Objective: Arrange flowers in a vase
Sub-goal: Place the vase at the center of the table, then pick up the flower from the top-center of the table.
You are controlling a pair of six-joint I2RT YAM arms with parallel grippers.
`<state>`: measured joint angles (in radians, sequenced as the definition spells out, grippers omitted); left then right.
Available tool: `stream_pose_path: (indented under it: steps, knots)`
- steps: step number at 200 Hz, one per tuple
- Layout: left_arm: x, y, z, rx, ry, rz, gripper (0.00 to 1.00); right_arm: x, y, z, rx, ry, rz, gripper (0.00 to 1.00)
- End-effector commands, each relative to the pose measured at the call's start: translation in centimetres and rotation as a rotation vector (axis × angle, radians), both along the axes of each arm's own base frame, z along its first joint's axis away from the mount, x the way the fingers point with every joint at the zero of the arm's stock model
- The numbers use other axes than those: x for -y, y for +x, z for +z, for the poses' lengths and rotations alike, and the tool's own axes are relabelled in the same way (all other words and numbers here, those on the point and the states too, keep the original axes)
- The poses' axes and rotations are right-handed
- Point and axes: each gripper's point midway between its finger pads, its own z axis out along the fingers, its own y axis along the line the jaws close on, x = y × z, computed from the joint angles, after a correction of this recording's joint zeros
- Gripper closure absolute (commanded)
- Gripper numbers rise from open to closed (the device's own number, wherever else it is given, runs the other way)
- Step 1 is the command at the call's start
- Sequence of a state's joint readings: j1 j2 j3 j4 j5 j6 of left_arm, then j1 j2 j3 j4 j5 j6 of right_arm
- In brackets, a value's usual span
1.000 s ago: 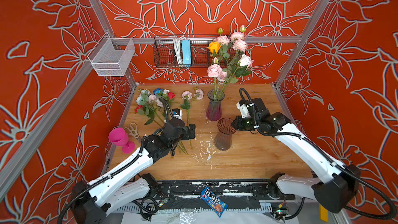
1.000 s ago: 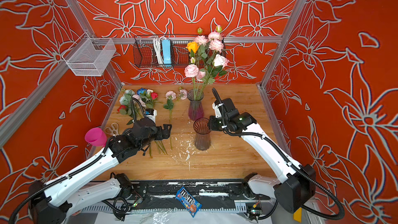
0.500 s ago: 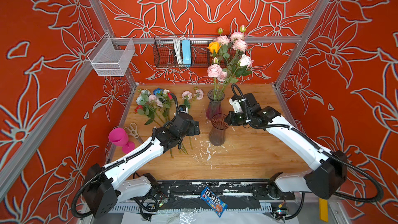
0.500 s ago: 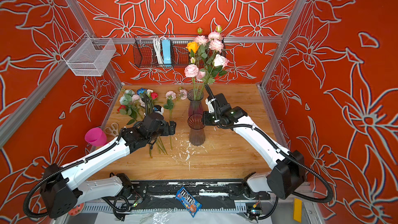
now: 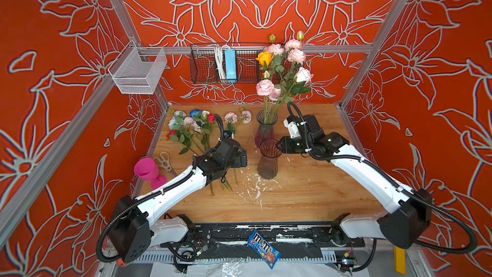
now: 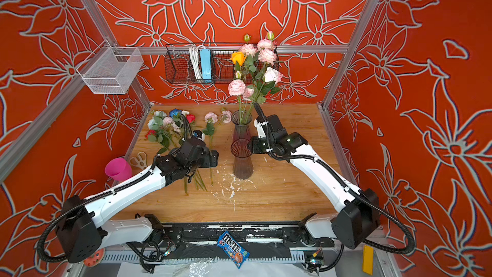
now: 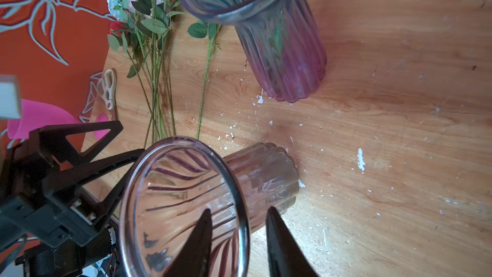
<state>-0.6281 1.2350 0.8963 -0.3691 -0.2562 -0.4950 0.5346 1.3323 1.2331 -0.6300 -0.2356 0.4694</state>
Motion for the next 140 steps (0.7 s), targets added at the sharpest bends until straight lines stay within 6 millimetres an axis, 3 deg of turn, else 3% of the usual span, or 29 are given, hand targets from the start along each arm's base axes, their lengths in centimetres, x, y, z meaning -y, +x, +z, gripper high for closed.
stream_pose_path:
  steps: [1,77,140]
  knots:
    - [-0.1,0.4,0.6,-0.004,0.004,0.002,0.02,0.6,0.1,1.6,0.071,-0.006,-0.015,0.6]
    - [-0.5,1.6,0.8,-0.038,0.03,0.01,0.02,1.8,-1.0,6.2,0.205,0.021,-0.016,0.5]
    - [-0.6,3.5,-2.3,-0.154,0.066,0.018,0.02,4.4,-3.0,9.1,0.356,0.068,-0.076,0.46]
